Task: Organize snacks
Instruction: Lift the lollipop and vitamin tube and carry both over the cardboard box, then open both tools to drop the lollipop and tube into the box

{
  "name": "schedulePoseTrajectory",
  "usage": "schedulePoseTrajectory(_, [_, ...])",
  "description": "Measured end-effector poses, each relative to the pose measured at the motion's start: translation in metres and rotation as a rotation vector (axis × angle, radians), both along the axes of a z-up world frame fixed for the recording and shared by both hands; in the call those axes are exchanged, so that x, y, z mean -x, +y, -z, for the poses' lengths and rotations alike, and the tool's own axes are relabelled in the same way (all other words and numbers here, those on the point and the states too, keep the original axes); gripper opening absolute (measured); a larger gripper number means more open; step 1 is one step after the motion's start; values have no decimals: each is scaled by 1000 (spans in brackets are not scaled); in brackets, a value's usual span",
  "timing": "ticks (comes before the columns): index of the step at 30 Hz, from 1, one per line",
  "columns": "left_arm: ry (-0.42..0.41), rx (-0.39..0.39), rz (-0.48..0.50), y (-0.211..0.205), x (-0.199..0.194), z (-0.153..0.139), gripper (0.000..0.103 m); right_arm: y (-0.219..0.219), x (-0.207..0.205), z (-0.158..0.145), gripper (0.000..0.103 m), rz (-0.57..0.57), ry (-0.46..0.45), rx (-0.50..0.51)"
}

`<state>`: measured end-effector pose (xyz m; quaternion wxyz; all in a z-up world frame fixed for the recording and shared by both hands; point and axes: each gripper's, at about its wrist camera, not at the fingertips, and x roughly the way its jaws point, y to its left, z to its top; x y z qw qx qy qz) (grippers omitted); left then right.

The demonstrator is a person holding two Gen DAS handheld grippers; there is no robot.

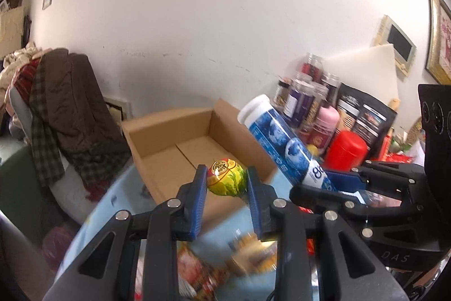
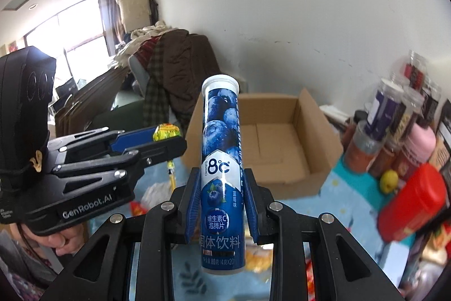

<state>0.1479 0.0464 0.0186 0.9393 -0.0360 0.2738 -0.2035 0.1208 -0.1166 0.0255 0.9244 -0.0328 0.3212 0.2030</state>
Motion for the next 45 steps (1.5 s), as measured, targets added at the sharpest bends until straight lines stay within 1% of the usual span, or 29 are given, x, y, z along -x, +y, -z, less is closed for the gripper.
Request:
schedulePoseTrajectory(3, [-1,-9,-4,-1,-25,-3,27,-2,-25,0,29,1,0,-6])
schedulePoseTrajectory(8, [-10,-55,-13,-8,-60,-1,27,-5,-61,10,29,9,15,9])
schedulePoseTrajectory(14, [29,-95,-15,-19,-103,15,27,-9,-104,31,29,23,58,15])
schedulePoseTrajectory(18, [80,-132,-29,-24,-130,33,27,-10,-129,49,29,7,105,-4])
schedulePoseTrajectory(21, [123,-147,-40,-28,-145,46,27,-9,-145,63,29,2,135,1])
schedulePoseTrajectory(26, [207,-156,-53,-32,-167,65,27,-8,-162,79,29,3,182,0])
schedulePoseTrajectory(29, [247,-171,-59,-34,-174,75,27,-9,-168,86,29,12,202,16])
schedulePoseTrajectory(32, [277,-210,-70,-37,-179,83,27,-9,-172,94,29,26,228,40])
schedulePoseTrajectory(35, [304,-261,-81,-41,-181,88,27,-6,-173,103,29,42,250,88])
schedulePoseTrajectory(37, [324,-282,-87,-42,-182,91,27,-6,-175,108,29,41,265,93])
schedulePoseTrajectory(45, [424,-304,-92,-39,-190,110,28,-5,-177,122,29,43,304,122])
